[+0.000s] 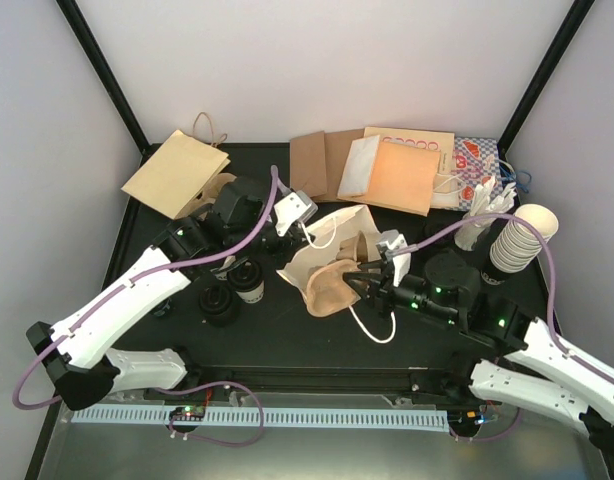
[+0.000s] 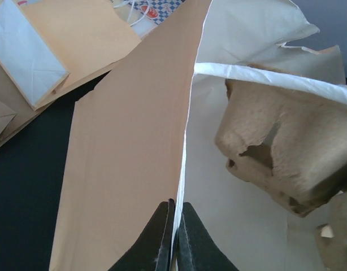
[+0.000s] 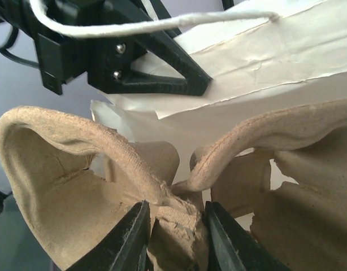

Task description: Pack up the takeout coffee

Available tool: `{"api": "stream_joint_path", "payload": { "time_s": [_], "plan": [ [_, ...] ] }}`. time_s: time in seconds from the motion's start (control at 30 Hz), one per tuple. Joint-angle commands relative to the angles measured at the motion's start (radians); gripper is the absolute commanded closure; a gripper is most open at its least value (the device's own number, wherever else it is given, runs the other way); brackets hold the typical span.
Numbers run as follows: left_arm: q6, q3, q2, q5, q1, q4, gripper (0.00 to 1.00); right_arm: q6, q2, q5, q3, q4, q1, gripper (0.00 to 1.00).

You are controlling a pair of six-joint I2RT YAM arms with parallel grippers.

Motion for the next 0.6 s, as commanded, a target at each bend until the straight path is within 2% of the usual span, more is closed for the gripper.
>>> {"api": "stream_joint_path", "payload": {
  "time_s": [0.0,0.17,0.57],
  "plan": [
    [0.027,0.031,-0.002,0.025,0.003,-0.001,0.98,-0.076,0.053,0.046,0.072,-0.113,-0.006,0.72],
    [0.061,0.034,0.03,-0.009,-0.011,-0.045,0.98,-0.093,0.158,0.092,0.151,-0.217,-0.006,0.73],
    [0.089,0.036,0.06,-0.088,-0.052,-0.078,0.98,-0.067,0.266,0.27,0.225,-0.305,-0.005,0.72]
  ]
}}
